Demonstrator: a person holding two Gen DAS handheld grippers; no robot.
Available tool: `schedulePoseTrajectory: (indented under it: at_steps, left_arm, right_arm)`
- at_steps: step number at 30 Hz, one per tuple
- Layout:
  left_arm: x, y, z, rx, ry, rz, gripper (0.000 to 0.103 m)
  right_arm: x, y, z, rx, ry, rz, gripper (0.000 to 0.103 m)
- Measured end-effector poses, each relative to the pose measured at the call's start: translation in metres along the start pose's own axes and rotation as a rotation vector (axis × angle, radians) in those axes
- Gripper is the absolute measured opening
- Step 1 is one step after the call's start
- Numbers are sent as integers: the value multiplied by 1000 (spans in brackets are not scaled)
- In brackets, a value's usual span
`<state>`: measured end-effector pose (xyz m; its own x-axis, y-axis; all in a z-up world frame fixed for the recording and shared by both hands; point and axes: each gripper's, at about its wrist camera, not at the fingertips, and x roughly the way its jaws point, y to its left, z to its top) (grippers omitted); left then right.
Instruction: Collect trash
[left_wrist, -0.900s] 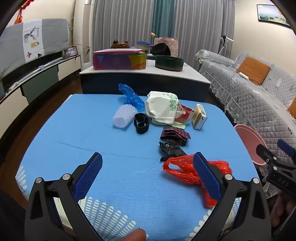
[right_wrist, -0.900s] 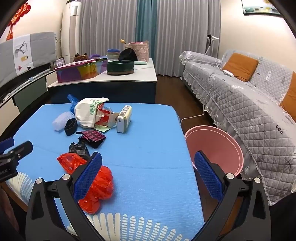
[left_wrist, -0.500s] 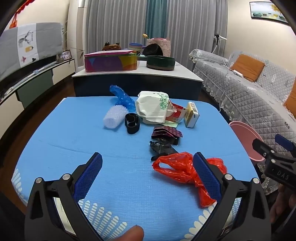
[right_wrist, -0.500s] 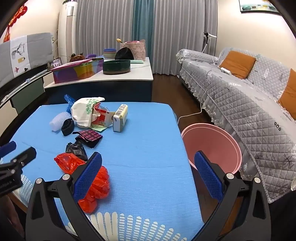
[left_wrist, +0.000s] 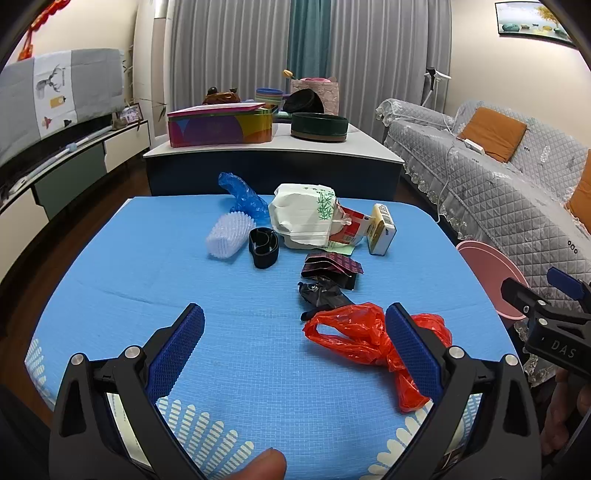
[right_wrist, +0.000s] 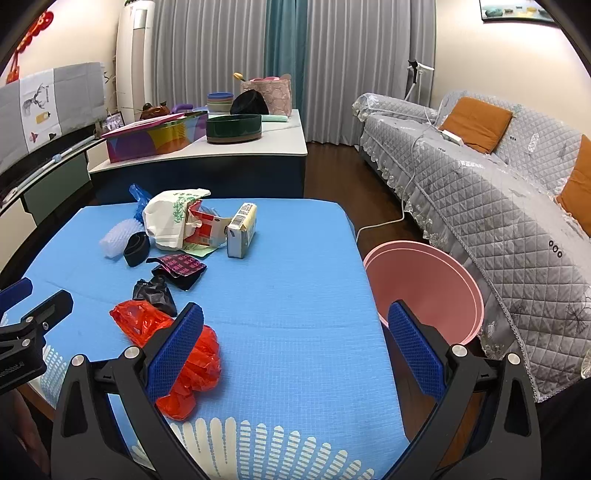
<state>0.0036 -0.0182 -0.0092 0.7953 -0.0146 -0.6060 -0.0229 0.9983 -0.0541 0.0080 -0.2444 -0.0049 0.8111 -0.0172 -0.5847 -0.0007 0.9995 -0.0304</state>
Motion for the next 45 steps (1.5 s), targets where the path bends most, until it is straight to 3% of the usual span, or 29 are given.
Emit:
schedulePoseTrajectory:
  at_steps: [45]
  left_arm:
    - [-2,0,0,-1,0,-1,95]
  right_arm:
    - [2,6,0,-10,10,2,98]
